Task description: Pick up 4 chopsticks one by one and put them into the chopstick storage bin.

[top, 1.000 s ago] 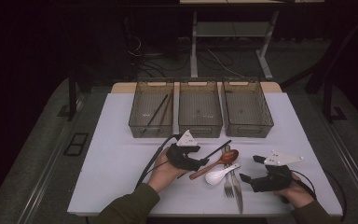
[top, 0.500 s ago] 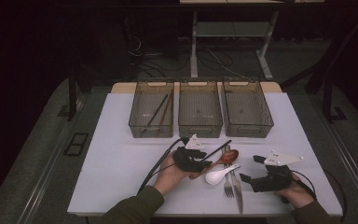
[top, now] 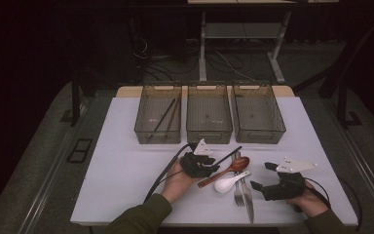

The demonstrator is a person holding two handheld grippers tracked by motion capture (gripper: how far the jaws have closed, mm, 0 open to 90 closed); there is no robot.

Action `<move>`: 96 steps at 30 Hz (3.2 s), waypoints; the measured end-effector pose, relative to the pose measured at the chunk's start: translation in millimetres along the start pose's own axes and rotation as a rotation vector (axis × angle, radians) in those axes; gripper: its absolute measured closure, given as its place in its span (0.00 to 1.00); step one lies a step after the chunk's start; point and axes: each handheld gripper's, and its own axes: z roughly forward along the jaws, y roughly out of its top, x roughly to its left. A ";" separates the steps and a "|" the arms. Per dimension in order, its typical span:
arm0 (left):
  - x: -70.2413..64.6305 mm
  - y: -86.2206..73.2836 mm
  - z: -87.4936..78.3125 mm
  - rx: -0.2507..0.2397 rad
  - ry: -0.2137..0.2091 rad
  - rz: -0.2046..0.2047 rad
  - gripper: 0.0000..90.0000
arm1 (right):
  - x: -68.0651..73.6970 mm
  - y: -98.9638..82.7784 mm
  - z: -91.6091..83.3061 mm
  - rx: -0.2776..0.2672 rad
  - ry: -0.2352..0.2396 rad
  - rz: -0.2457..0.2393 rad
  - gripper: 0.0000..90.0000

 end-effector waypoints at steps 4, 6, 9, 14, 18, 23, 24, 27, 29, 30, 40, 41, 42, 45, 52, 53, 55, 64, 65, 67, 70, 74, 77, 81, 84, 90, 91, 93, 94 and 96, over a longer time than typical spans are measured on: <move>1.4 -1.0 2.3 0.011 0.007 -0.006 0.78 | -0.2 0.2 -0.4 -0.002 -0.001 -0.003 0.13; 2.6 -1.6 3.1 0.012 0.003 -0.014 0.80 | -0.2 0.1 -0.4 -0.001 -0.001 -0.003 0.13; 1.9 -2.8 5.1 0.018 0.010 -0.015 0.83 | 0.0 0.2 -0.3 -0.001 -0.001 -0.003 0.13; 2.8 -3.7 5.7 0.018 0.027 -0.004 0.93 | -0.2 0.0 -0.1 -0.002 -0.001 -0.003 0.13; 1.9 -3.8 5.8 0.016 0.034 -0.001 0.94 | 0.5 0.3 0.0 0.001 -0.002 -0.004 0.13; 2.5 -3.5 5.5 0.014 0.035 -0.002 0.95 | 0.3 0.0 0.3 -0.001 -0.002 -0.003 0.13; 3.0 -3.3 5.5 0.013 0.038 0.005 0.95 | 0.0 0.0 0.2 -0.003 -0.002 -0.003 0.13; 3.8 -3.2 5.3 0.008 0.042 -0.007 0.95 | -0.4 -0.1 -0.1 -0.004 0.000 -0.003 0.13; 5.6 -3.2 4.2 0.017 0.040 0.000 0.95 | -0.6 -0.2 -0.2 -0.004 0.000 -0.004 0.13; 5.8 -3.2 4.0 0.017 0.040 -0.001 0.95 | -0.7 -0.2 -0.2 -0.006 0.000 -0.003 0.13; 9.0 -0.6 -4.8 -0.006 0.021 -0.013 0.95 | -0.6 0.1 -0.5 -0.002 0.002 -0.006 0.13; 9.3 -0.4 -6.1 -0.005 0.020 -0.012 0.95 | -0.8 0.0 -0.4 -0.003 0.002 -0.007 0.13; 9.8 -0.1 -6.9 -0.006 0.017 -0.009 0.95 | -0.8 0.0 -0.4 -0.003 0.002 -0.007 0.13; 10.5 0.4 -9.5 -0.002 0.005 -0.001 0.95 | -0.8 0.0 -0.6 -0.002 0.003 -0.007 0.13; 11.6 0.9 -21.2 0.003 -0.023 0.007 0.95 | -0.8 0.1 -0.9 -0.004 0.003 -0.007 0.13; 11.8 1.1 -23.4 0.000 -0.027 0.004 0.95 | -0.6 0.1 -0.9 -0.004 0.004 -0.006 0.13; 13.4 1.4 -28.1 -0.001 -0.040 0.004 0.95 | -0.5 0.2 -0.9 -0.003 0.004 -0.006 0.13; 18.7 2.6 -44.9 -0.006 -0.078 0.000 0.95 | -0.6 0.2 -0.7 -0.006 0.003 -0.005 0.13; 19.4 2.7 -46.7 -0.008 -0.080 0.000 0.95 | -0.7 0.1 -0.7 -0.006 0.003 -0.005 0.13; 21.1 3.3 -51.1 -0.010 -0.083 -0.003 0.95 | -0.7 0.1 -0.7 -0.006 0.003 -0.005 0.13; 24.1 4.6 -57.7 -0.015 -0.086 -0.006 0.95 | -0.7 0.1 -0.8 -0.006 0.003 -0.005 0.13; 28.0 5.5 -65.1 -0.017 -0.089 -0.013 0.95 | -0.7 0.1 -0.8 -0.005 0.004 -0.005 0.13; 30.7 5.6 -69.7 -0.018 -0.087 -0.019 0.95 | -0.8 0.1 -0.8 -0.006 0.003 -0.006 0.13; 33.9 6.4 -75.2 -0.019 -0.080 -0.026 0.95 | -0.9 -0.1 -0.8 -0.006 0.002 -0.005 0.13; 36.9 6.8 -79.7 -0.023 -0.076 -0.033 0.95 | -0.9 -0.1 -0.8 -0.006 0.003 -0.005 0.13; 42.3 7.3 -87.8 -0.034 -0.068 -0.040 0.95 | -0.8 -0.1 -0.6 -0.005 0.004 -0.006 0.13; 43.1 7.6 -89.3 -0.032 -0.067 -0.041 0.95 | -0.8 0.0 -0.6 -0.003 0.004 -0.008 0.13; 45.0 7.6 -91.8 -0.036 -0.066 -0.043 0.95 | -0.6 0.0 -0.4 -0.002 0.004 -0.008 0.13; 46.2 7.7 -93.2 -0.035 -0.062 -0.042 0.95 | -0.6 0.0 -0.3 -0.002 0.004 -0.009 0.13; 48.5 8.2 -97.0 -0.038 -0.057 -0.049 0.95 | -0.6 0.0 -0.2 -0.002 0.003 -0.008 0.13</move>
